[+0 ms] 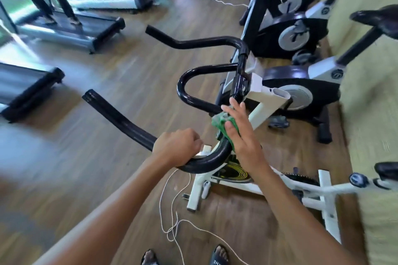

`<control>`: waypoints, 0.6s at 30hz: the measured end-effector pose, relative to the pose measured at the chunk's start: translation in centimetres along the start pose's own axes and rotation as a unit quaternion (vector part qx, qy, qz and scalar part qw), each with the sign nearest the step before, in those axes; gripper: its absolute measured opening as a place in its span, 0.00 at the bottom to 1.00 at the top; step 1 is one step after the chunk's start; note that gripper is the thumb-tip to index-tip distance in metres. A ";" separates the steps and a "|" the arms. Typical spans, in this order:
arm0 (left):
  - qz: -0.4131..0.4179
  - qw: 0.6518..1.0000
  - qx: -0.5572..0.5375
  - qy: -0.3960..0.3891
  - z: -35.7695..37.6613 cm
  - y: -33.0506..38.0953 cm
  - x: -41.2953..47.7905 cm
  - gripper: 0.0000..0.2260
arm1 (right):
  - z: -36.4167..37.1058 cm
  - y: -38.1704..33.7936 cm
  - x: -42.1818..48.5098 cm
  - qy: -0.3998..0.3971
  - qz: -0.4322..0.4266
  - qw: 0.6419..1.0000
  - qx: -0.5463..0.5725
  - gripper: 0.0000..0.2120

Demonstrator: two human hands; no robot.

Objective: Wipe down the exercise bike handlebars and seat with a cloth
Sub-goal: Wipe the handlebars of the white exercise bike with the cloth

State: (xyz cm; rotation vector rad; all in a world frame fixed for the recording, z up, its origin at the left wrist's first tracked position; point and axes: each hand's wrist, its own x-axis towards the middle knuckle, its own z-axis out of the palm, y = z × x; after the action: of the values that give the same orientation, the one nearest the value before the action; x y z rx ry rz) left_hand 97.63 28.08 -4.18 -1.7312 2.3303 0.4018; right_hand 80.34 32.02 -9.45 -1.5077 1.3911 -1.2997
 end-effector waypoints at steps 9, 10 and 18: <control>-0.001 0.999 0.011 0.041 0.2 0.3 -0.1 0.15 | -0.3 -0.9 0.9 -0.042 0.026 0.996 -0.077 0.22; -0.001 0.999 0.012 0.041 0.3 0.3 0.0 0.16 | -0.4 -1.1 2.1 -0.041 0.037 0.994 -0.098 0.22; 0.010 0.999 -0.004 0.041 0.0 0.1 0.9 0.15 | 1.0 -3.0 -1.0 0.024 0.037 0.984 -0.172 0.26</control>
State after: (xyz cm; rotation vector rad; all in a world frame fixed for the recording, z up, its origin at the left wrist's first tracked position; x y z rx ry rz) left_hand 97.33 27.30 -4.43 -1.7618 2.4081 0.3502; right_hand 82.17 33.38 -7.01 -1.6366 1.7557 -1.0957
